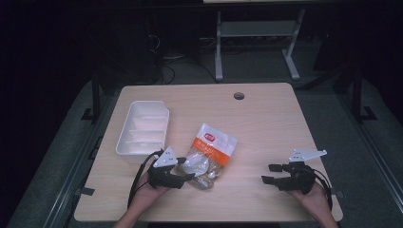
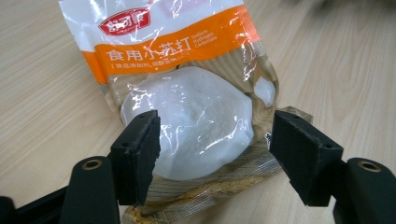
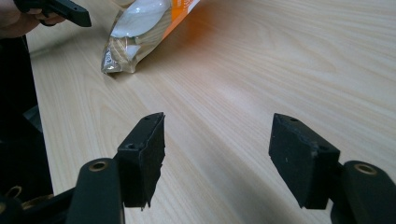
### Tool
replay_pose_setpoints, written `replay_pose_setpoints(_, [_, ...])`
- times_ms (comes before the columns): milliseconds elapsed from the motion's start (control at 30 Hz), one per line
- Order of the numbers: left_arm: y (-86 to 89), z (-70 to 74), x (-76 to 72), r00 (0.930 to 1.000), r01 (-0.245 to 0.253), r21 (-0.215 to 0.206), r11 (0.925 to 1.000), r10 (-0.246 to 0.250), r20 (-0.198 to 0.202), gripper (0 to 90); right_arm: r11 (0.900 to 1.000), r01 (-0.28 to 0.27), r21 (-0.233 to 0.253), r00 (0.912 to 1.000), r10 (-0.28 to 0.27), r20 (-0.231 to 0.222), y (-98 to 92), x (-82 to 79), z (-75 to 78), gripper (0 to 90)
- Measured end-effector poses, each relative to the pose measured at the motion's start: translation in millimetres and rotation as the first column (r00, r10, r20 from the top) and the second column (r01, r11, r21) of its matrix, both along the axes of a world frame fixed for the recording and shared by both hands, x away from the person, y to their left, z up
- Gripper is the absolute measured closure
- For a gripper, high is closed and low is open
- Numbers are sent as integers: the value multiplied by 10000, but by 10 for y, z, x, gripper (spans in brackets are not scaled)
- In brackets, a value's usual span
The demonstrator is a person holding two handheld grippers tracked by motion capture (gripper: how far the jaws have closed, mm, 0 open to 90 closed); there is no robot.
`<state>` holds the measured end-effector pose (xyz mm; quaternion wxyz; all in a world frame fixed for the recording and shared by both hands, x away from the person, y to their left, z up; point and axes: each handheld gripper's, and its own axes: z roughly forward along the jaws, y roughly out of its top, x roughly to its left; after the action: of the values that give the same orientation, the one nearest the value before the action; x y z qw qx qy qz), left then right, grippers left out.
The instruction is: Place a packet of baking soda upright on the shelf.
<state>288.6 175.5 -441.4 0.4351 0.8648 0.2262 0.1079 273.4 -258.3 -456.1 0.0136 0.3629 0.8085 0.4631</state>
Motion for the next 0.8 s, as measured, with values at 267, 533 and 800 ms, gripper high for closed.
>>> replay_pose_setpoints(267, [-11, 1, 30, 9997, -210, 178, 9996, 208, 112, 424, 9997, 199, -132, 9998, -200, -99, 22, 20, -7, 325])
replay_pose_setpoints(533, [-63, 10, 91, 9991, -377, 206, 9991, 373, 195, 598, 9996, 281, -7, 9996, -281, 64, 47, 43, 31, 311])
replay_pose_setpoints(800, [-162, -1, 183, 9987, -457, 466, 9979, 466, -202, 733, 9982, 543, 237, 9983, -547, 178, 62, 139, 102, 289])
